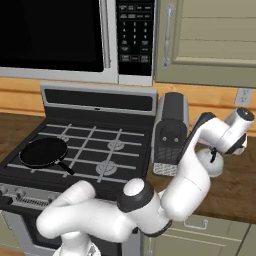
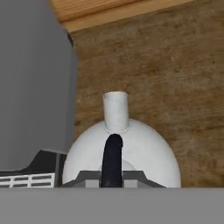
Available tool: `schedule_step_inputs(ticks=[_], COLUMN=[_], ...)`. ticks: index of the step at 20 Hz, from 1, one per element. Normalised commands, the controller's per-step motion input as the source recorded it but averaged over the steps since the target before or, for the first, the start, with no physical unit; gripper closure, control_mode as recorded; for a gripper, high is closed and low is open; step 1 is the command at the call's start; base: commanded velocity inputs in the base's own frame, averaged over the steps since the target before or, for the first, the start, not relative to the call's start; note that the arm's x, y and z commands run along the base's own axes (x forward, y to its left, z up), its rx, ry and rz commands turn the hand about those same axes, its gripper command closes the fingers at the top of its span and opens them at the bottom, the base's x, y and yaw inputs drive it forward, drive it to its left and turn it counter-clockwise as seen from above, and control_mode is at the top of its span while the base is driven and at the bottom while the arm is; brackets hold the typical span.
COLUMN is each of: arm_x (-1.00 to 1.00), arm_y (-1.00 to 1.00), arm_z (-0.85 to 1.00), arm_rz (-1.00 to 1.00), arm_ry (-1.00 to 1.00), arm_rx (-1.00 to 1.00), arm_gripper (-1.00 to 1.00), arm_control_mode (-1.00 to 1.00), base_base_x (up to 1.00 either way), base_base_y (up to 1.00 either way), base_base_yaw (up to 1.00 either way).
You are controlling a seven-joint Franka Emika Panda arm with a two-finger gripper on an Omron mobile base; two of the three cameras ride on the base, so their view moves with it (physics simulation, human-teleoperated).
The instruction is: Pick the kettle from the counter and place it on a stove burner. Then turn the burner on.
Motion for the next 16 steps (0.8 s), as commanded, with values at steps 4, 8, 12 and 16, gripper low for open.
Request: schedule_step_inputs(ticks=[4,8,12,16], arm_x=[-0.97,-1.0,-1.0,-1.0], arm_y=[-0.05,0.01,0.19,0.49], arm_z=[0.74,0.84,0.86,0.96], arm_rz=[0.0,0.03,0.07,0.05], arm_ry=[-0.43,-0.5,-0.5,-0.46], arm_rx=[0.0,0.0,0.0,-0.02], arm_gripper=[1.0,1.0,1.0,1.0], arm_control_mode=[-1.0,-1.0,-1.0,-1.0], base_base_x=[0.0,0.0,0.0,0.0], base_base_y=[0.0,0.0,0.0,0.0], base_base_yaw=[0.0,0.0,0.0,0.0])
